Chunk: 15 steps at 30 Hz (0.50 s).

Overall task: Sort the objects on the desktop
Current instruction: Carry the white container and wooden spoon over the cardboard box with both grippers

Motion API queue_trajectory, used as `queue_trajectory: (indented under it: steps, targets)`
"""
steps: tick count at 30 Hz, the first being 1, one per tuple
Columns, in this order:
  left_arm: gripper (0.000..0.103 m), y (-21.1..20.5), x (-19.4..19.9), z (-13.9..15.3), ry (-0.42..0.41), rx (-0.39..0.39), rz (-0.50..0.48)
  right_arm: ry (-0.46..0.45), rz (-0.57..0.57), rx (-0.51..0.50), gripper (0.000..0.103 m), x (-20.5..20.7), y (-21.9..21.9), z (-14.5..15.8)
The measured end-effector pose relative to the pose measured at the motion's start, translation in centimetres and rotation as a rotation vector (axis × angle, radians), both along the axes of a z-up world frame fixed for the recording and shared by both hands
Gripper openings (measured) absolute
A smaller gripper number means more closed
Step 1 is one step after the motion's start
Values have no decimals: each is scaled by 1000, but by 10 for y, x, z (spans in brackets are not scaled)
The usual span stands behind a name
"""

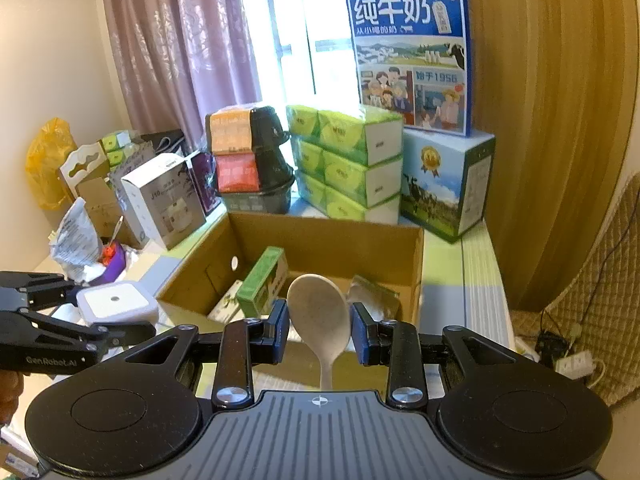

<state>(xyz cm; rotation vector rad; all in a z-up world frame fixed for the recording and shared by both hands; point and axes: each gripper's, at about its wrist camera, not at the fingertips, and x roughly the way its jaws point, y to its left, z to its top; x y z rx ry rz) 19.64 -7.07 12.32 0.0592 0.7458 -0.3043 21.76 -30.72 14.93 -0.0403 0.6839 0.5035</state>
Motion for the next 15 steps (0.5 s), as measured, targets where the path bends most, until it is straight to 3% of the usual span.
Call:
queue_trajectory:
  steps: [15]
  targets:
    - [60, 6, 43, -2, 16, -7, 7, 5, 17, -9, 30, 46, 22, 1]
